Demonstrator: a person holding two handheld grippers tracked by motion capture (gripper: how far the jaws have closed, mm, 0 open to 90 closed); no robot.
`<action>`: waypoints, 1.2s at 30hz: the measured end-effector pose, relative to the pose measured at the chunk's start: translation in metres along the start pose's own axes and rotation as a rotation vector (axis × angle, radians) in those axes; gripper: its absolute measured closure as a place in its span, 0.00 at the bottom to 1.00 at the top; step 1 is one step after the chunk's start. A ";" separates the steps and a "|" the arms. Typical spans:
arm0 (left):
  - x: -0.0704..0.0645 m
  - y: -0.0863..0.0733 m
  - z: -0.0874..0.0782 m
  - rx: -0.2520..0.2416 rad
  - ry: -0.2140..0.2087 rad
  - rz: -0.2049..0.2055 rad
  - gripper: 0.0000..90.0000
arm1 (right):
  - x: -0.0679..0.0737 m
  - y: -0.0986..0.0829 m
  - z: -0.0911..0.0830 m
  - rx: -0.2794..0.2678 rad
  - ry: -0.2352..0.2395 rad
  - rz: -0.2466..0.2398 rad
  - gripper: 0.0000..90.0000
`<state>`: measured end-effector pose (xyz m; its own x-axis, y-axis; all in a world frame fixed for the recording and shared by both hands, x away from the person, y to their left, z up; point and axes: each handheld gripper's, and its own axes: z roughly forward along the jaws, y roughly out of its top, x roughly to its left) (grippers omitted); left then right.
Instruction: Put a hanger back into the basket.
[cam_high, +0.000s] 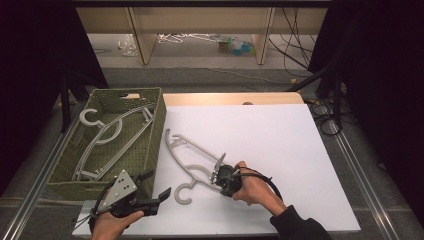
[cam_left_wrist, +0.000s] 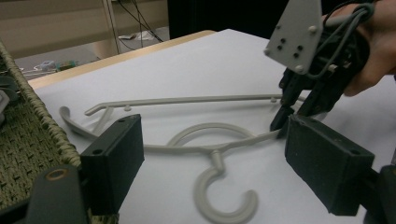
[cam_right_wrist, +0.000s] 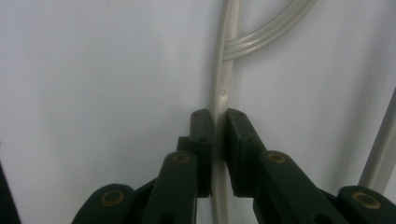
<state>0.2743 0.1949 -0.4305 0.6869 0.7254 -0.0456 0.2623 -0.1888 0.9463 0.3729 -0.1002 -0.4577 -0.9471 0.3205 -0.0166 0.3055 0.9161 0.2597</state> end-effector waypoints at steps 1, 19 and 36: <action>0.001 0.000 0.000 -0.003 -0.006 0.006 0.22 | -0.001 -0.004 -0.001 0.001 0.007 -0.004 0.91; -0.004 0.002 0.007 0.033 0.004 0.067 0.23 | 0.000 0.005 0.001 -0.012 -0.004 0.008 0.91; -0.014 0.012 0.059 0.244 -0.013 0.358 0.33 | -0.003 -0.038 -0.056 -0.122 0.113 -0.048 0.91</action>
<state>0.3085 0.1433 -0.4371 0.7716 0.5778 0.2662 0.1579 -0.5793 0.7997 0.3589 -0.1494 -0.4132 -0.9675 0.2413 0.0754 0.2517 0.8914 0.3769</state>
